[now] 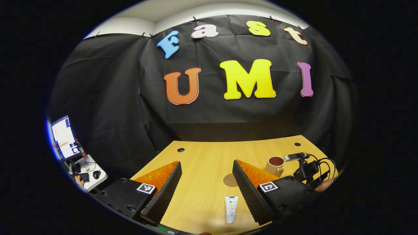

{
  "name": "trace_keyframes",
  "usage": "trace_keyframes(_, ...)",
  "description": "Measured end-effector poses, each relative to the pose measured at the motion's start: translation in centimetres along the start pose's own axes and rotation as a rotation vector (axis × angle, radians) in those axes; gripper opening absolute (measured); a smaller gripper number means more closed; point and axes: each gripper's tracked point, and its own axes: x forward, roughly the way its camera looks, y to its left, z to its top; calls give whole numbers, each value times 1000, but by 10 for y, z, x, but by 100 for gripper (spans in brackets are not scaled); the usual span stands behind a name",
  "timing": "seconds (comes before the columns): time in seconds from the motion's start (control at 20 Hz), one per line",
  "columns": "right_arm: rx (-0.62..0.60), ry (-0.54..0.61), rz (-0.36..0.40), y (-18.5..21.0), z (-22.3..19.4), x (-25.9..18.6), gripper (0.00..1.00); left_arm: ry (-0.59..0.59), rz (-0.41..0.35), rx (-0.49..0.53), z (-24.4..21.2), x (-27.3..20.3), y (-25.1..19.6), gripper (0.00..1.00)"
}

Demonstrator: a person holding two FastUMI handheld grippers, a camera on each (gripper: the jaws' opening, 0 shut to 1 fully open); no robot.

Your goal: Put the toothbrush and toothpaste on the desktop into the cup, then pick up the cup and place it on the coaster on the desktop.

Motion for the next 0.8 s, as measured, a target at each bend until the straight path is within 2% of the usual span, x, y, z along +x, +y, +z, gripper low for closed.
trace_keyframes(0.2,16,-57,23,5,8,-21,2,59,-98,-40,-11,16,-14,99)
trace_keyframes(0.4,1,-141,11,4,20,-46,1,157,-209,-58,-36,27,-31,100)
trace_keyframes(0.6,7,-210,9,4,30,-71,1,355,-290,-105,-80,31,-50,100)
trace_keyframes(0.8,5,-279,0,1,43,-95,1,526,-317,-126,-124,29,-51,99)
